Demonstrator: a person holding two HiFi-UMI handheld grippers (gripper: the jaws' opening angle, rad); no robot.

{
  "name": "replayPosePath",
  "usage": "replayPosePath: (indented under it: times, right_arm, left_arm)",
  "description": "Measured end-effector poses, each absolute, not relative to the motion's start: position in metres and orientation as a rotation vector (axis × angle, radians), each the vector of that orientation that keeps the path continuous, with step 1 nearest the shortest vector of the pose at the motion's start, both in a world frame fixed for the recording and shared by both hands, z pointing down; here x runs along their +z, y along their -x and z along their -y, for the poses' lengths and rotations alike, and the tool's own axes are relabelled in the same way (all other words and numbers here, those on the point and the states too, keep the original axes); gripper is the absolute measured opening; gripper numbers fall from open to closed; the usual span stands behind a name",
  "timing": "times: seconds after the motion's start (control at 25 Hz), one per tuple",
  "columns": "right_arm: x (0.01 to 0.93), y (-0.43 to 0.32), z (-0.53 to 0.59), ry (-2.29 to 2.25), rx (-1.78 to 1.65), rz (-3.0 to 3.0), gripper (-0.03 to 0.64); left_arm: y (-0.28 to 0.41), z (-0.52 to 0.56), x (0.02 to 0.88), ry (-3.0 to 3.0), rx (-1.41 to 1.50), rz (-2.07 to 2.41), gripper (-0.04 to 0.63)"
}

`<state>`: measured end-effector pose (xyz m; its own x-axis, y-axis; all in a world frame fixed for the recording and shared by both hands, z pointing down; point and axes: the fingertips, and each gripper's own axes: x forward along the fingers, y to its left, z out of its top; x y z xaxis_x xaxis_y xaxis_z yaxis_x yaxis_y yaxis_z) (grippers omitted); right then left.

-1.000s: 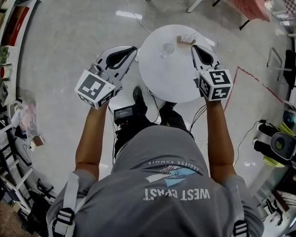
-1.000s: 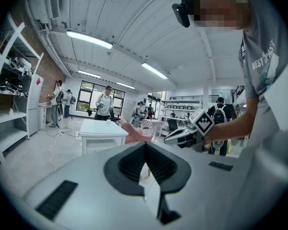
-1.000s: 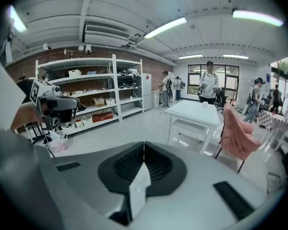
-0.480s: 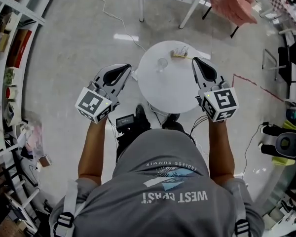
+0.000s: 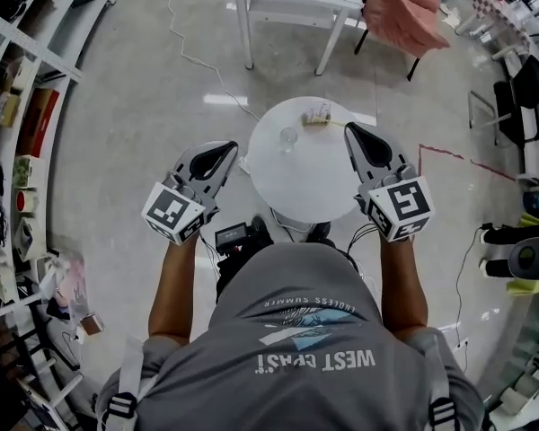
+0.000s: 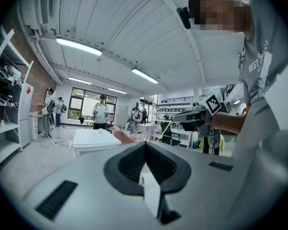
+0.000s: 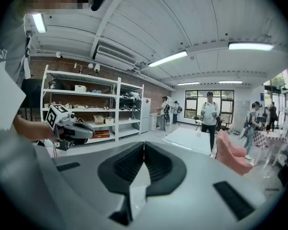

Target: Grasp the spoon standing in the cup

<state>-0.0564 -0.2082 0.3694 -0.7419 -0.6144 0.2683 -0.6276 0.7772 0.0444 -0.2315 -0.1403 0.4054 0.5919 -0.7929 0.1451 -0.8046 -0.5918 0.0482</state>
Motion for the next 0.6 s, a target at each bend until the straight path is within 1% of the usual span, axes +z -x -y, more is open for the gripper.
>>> replayPosePath:
  times: [0.6]
  right_arm:
    - [0.348,0.046,0.186,-1.007,-0.014,2.732,0.003]
  left_arm:
    - [0.224,0.131,0.405,-2.757,0.151,1.323,0.005]
